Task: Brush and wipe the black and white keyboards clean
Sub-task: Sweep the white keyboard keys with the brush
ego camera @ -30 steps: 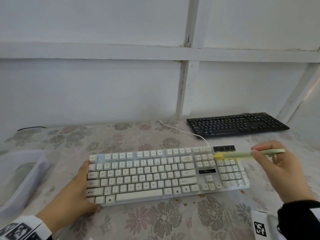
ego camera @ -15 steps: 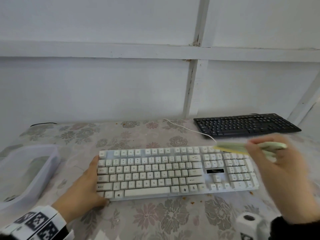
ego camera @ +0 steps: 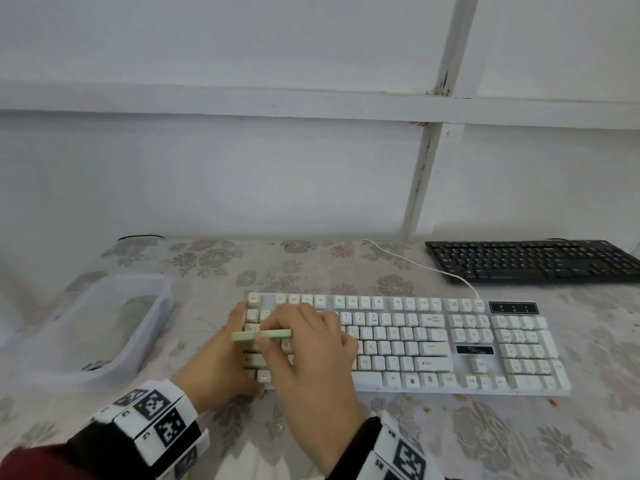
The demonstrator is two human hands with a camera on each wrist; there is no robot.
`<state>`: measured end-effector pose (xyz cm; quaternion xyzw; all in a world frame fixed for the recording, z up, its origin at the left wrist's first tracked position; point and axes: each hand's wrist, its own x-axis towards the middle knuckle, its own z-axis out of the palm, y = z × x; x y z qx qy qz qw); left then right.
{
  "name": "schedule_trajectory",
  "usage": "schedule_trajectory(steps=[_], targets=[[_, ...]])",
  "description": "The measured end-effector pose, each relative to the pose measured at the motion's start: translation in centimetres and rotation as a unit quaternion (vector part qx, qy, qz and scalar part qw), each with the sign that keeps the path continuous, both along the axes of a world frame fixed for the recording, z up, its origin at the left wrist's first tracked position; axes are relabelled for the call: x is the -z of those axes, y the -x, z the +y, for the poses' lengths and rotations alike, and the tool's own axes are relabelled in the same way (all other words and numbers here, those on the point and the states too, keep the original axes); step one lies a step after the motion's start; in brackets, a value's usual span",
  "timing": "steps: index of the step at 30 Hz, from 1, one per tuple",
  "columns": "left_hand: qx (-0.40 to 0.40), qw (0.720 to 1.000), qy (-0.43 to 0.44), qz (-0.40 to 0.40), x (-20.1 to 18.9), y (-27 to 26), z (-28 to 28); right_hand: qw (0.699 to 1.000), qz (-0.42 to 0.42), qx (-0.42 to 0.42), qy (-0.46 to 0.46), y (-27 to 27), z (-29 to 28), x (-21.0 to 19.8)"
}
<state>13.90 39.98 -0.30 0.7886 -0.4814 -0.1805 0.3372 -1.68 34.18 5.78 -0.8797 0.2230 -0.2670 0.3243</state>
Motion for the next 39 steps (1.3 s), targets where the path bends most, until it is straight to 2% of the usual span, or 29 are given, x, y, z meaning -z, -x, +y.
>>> schedule_trajectory(steps=[7,10,15,21,26,30,35,39], targets=[[-0.015,0.999,-0.017,0.026,-0.2,0.2,0.3,0.998,0.046,0.044,0.007,1.6,-1.8,0.6],[-0.013,1.000,-0.018,0.020,-0.5,0.5,0.3,0.997,0.035,0.066,0.023,2.3,-2.0,0.3],[-0.022,0.999,-0.014,0.020,-0.6,0.6,0.3,0.999,0.027,0.019,-0.018,2.2,-1.2,-0.3],[-0.020,0.999,-0.028,0.014,-0.8,0.6,0.4,0.993,0.065,0.101,0.000,4.4,-3.4,-1.1],[-0.021,0.999,-0.042,0.016,-0.8,0.6,0.5,0.994,-0.044,0.088,-0.053,5.9,-4.3,-1.4],[-0.024,0.998,-0.048,0.018,-0.9,0.7,0.4,0.994,-0.064,0.081,-0.034,6.2,-4.7,-0.4],[-0.027,0.998,-0.044,0.022,-1.0,1.0,0.2,0.991,-0.055,0.123,-0.010,8.1,-6.3,0.4],[-0.028,0.999,-0.036,0.018,-1.2,1.2,0.2,0.993,-0.072,0.093,-0.022,8.5,-6.1,0.2]])
